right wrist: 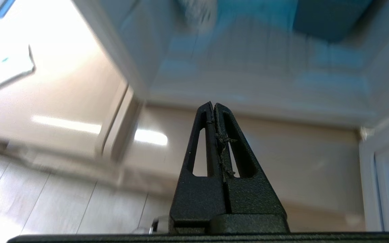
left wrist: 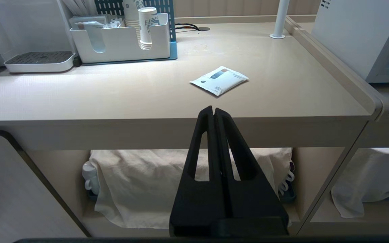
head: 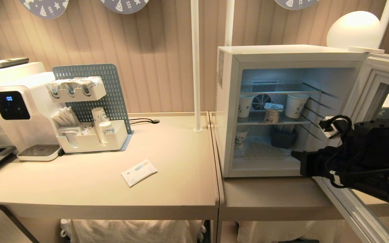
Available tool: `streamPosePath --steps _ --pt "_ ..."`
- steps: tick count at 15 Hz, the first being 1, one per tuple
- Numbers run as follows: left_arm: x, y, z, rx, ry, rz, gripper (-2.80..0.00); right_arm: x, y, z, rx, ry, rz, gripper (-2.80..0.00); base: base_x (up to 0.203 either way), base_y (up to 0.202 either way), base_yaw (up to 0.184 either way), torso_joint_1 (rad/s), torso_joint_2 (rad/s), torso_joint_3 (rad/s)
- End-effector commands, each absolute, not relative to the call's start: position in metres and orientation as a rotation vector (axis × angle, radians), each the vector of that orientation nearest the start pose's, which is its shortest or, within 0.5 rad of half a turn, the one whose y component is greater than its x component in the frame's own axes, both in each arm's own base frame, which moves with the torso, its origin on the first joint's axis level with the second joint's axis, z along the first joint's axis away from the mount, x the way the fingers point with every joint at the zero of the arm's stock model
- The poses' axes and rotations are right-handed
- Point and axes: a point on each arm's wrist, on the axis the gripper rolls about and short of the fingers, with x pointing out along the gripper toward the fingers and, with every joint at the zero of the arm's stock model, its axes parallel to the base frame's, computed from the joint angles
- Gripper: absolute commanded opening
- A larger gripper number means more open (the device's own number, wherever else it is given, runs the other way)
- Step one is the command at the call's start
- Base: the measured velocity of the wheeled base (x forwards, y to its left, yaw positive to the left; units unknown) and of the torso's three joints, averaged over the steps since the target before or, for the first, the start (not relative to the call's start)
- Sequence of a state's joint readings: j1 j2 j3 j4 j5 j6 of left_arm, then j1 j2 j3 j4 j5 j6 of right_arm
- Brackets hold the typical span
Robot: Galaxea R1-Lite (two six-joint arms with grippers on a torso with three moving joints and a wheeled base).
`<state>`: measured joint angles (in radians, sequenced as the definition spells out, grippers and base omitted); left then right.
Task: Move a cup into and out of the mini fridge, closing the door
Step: Take the yoghurt out of the freezer
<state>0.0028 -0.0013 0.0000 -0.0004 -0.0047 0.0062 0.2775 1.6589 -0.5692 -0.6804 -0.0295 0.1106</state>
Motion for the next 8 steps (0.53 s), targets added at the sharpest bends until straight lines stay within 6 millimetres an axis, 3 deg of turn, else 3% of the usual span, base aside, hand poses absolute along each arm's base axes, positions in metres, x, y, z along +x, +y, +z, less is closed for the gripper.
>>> streamPosePath --steps 1,5,8 --pt "-0.023 0.0 0.075 0.006 -0.001 0.0 -2.8 0.279 0.079 0.121 0.039 0.419 0.19 -2.8 0.0 0.0 0.0 0.0 0.0 0.0" --pt "-0.023 0.0 0.075 0.005 0.0 0.0 -2.8 0.315 0.087 0.113 0.036 0.302 0.044 -2.8 0.0 0.0 0.0 0.0 0.0 0.0" --pt "-0.023 0.0 0.075 0.005 0.0 0.0 -2.8 0.332 0.092 0.112 0.037 0.276 0.009 -2.8 0.0 0.0 0.0 0.0 0.0 0.0"
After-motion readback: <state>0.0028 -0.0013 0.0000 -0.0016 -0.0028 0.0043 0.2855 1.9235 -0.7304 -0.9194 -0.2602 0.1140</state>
